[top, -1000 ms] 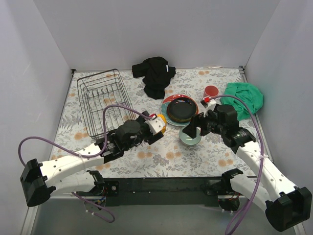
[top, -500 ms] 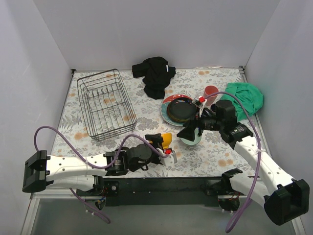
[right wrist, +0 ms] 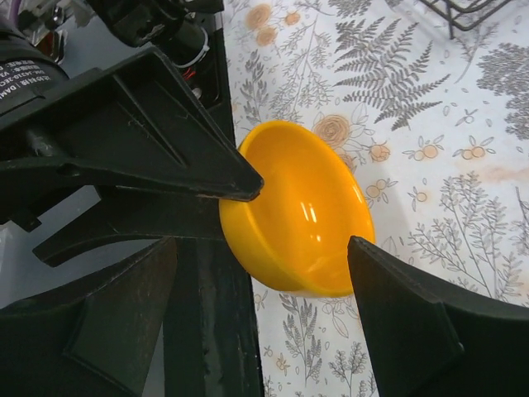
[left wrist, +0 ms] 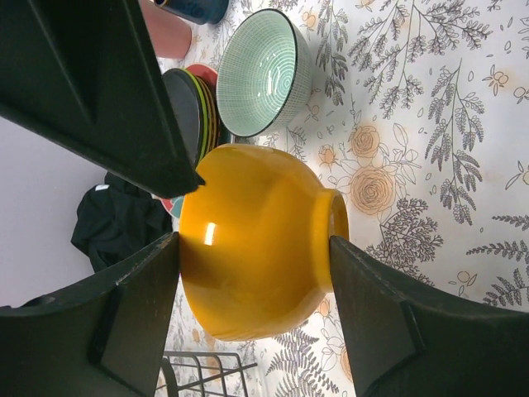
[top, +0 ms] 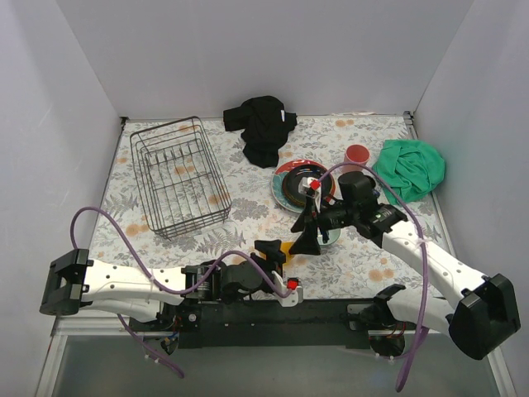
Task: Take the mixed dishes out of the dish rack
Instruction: Place the bowl at the center of the board.
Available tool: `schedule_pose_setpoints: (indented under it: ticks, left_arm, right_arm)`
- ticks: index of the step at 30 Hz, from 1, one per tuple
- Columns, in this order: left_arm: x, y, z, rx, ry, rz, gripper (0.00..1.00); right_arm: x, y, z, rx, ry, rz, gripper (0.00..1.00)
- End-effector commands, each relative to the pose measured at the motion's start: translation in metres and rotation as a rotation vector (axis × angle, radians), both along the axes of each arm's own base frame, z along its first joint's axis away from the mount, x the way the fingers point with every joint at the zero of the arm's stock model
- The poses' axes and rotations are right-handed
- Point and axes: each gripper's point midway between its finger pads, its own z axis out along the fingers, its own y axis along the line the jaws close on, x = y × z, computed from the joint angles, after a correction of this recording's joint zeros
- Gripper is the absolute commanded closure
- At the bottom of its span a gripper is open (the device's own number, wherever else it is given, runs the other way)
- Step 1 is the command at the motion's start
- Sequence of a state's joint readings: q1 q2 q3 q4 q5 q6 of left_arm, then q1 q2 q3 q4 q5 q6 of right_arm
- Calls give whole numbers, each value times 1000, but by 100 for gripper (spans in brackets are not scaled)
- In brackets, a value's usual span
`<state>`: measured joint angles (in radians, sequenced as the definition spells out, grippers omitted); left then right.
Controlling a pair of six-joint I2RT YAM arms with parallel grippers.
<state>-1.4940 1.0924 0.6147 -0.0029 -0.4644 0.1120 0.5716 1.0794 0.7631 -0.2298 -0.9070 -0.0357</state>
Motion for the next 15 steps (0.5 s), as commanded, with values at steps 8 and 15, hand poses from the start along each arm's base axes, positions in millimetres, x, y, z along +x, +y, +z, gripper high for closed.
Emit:
schedule_pose_setpoints:
  ticks: [8,15]
  left_arm:
    - [-9,-7,1,13,-22,-41,40]
    - [-12,-6,-6,17,1,-37,39]
  right_arm:
    - [-39,15,-27,-127,26,241,20]
    - [-42,15,-35,-150,32,266,46]
